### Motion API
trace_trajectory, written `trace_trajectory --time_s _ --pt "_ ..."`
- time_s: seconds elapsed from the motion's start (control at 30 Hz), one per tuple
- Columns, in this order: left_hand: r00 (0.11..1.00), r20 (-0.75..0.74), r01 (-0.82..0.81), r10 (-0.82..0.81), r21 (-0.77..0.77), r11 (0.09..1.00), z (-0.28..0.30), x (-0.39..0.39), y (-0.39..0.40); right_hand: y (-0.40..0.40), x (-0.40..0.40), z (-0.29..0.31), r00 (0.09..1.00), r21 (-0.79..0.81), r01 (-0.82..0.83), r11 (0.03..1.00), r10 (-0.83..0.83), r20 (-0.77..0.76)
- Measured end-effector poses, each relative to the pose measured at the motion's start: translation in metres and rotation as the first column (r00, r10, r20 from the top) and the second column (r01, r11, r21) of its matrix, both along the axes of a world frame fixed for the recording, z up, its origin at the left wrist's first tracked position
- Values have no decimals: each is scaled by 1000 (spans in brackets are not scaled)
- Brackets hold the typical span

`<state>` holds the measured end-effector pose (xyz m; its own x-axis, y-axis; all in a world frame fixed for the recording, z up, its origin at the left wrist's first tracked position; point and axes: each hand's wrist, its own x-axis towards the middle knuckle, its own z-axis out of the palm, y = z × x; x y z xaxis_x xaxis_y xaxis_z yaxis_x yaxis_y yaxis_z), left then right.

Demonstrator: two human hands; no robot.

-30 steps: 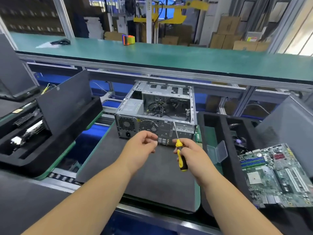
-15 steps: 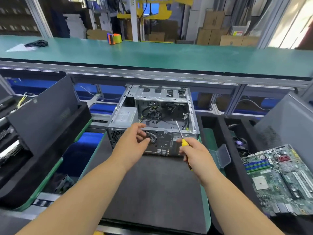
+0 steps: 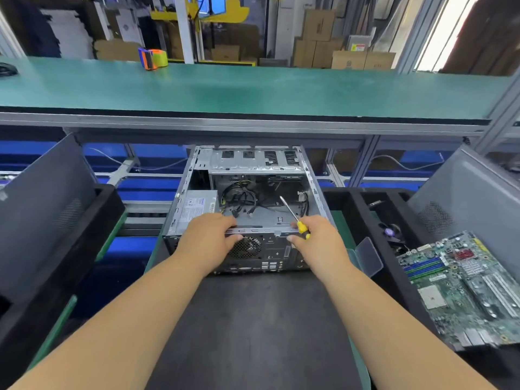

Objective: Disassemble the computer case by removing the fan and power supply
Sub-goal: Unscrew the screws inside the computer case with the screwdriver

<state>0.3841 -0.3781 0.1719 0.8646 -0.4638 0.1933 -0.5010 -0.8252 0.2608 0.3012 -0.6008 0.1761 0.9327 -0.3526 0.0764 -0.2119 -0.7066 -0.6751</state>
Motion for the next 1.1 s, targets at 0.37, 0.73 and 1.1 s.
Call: trace_trajectory --time_s 0.37,0.73,1.1 --pt "996 -46 -80 76 -78 994 -1 -15 -6 -5 -14 -2 999 -60 -44 997 44 -11" --pt "995 -39 -99 97 -72 992 -1 -65 -14 -21 -51 -12 996 -10 -68 998 69 60" --pt "992 -13 -129 129 -103 986 0 -95 -23 -35 -73 -12 990 -11 -131 991 131 45"
